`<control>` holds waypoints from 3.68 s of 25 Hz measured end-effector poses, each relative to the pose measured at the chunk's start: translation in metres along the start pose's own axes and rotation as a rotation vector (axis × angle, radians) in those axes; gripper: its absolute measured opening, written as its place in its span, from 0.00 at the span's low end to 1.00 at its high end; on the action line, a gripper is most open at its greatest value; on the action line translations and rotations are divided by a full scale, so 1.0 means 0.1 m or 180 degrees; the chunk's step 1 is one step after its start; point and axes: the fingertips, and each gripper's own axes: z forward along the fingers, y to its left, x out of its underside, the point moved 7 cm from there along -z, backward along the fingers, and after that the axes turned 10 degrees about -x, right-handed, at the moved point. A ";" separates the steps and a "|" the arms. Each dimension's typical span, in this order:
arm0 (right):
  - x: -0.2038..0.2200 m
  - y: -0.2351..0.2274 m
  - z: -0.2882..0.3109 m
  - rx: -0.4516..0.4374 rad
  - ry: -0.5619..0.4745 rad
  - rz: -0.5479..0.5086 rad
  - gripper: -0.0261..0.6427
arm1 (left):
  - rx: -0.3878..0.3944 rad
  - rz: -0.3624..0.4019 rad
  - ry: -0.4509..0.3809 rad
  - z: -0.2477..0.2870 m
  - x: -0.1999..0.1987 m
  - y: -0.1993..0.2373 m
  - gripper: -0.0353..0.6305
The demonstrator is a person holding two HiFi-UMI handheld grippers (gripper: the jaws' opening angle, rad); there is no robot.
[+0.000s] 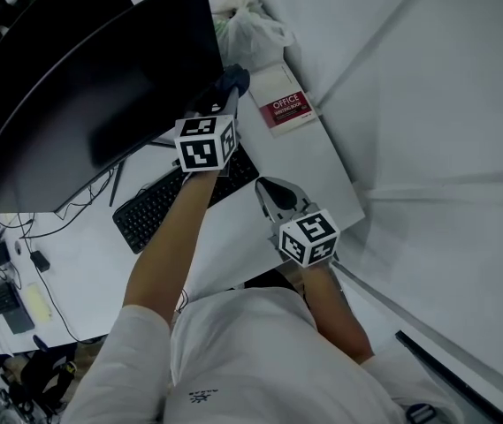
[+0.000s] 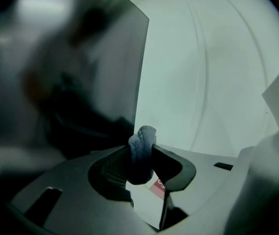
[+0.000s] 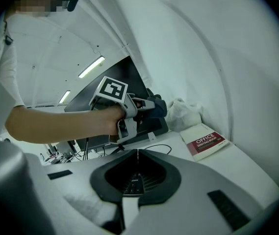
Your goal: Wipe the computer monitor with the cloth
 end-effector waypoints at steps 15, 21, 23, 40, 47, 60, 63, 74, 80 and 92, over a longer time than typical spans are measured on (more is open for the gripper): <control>-0.44 0.16 0.03 -0.0095 -0.0285 -0.0304 0.07 | 0.0020 0.0044 -0.0505 -0.32 -0.75 -0.07 0.25; -0.77 0.24 0.07 -0.0168 -0.0455 -0.0486 0.07 | 0.0071 0.0012 -0.0678 -0.43 -1.04 -0.09 0.25; -0.88 0.25 0.09 -0.0200 -0.0498 -0.0536 0.07 | 0.0079 0.0025 -0.0729 -0.45 -1.15 -0.09 0.25; -1.06 0.34 0.09 -0.0307 -0.0580 -0.0623 0.07 | 0.0253 -0.0333 -0.1292 -0.90 -1.91 -0.11 0.25; -1.00 0.39 0.12 -0.0368 -0.0576 -0.0584 0.07 | 0.0300 -0.0743 -0.1519 -1.16 -2.11 0.00 0.25; -0.94 0.69 0.30 -0.0546 -0.0496 -0.0660 0.07 | 0.0337 -0.2013 -0.1631 -1.59 -1.86 0.69 0.25; -0.92 0.80 0.34 -0.0568 -0.0471 -0.0677 0.07 | 0.0308 -0.2061 -0.1686 -1.72 -1.80 0.82 0.25; -0.82 1.35 0.66 -0.0720 -0.0389 -0.0769 0.07 | 0.0147 -0.2207 -0.1742 -2.18 -1.62 1.46 0.25; -0.75 1.63 0.84 -0.0741 -0.0348 -0.0801 0.07 | 0.0102 -0.2259 -0.1765 -2.45 -1.54 1.83 0.25; -0.67 2.27 1.13 -0.0888 -0.0253 -0.0973 0.07 | -0.0050 -0.2396 -0.1885 -3.03 -1.35 2.55 0.25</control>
